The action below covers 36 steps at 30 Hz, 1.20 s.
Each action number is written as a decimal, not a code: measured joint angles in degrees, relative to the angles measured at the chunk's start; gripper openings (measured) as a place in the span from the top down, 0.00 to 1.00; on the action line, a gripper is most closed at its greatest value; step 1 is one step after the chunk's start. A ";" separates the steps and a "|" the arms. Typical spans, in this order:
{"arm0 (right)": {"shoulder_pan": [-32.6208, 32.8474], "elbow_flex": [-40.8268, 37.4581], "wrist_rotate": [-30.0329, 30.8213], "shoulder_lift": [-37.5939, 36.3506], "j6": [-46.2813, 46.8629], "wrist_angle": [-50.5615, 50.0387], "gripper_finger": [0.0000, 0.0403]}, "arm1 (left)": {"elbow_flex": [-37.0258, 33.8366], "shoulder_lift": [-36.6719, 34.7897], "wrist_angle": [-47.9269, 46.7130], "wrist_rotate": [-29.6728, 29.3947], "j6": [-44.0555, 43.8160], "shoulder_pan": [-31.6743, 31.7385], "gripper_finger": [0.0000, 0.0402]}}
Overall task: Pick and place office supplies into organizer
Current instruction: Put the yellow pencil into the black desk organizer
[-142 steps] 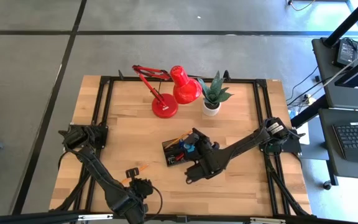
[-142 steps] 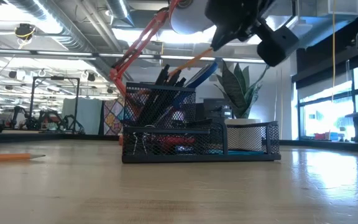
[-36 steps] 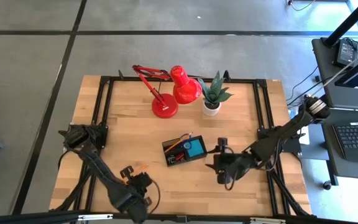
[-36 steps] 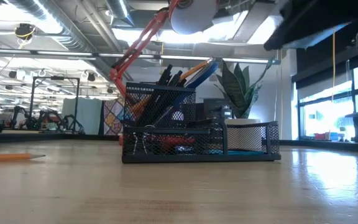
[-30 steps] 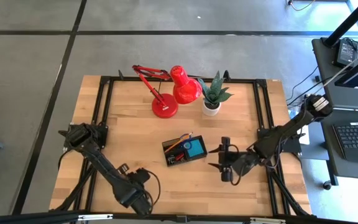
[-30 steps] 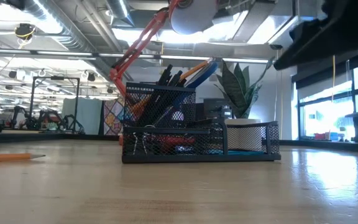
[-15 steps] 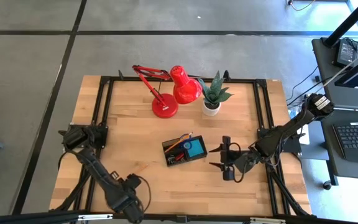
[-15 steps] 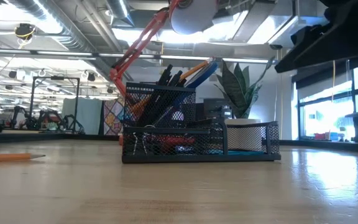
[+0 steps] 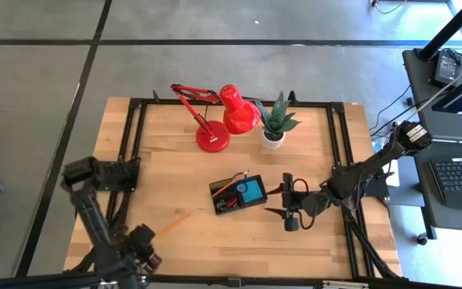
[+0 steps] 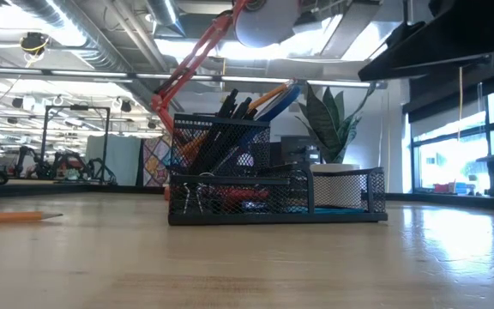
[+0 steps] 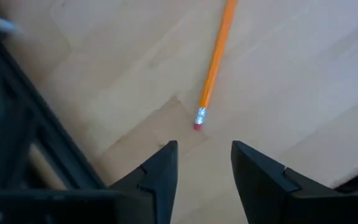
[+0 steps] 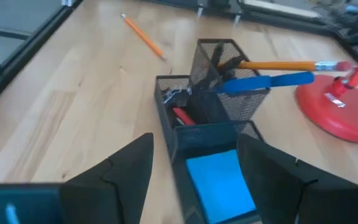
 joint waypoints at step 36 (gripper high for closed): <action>-0.68 0.00 -2.98 0.00 -2.28 1.05 0.42 | -15.67 -2.74 19.51 9.46 10.24 6.42 0.67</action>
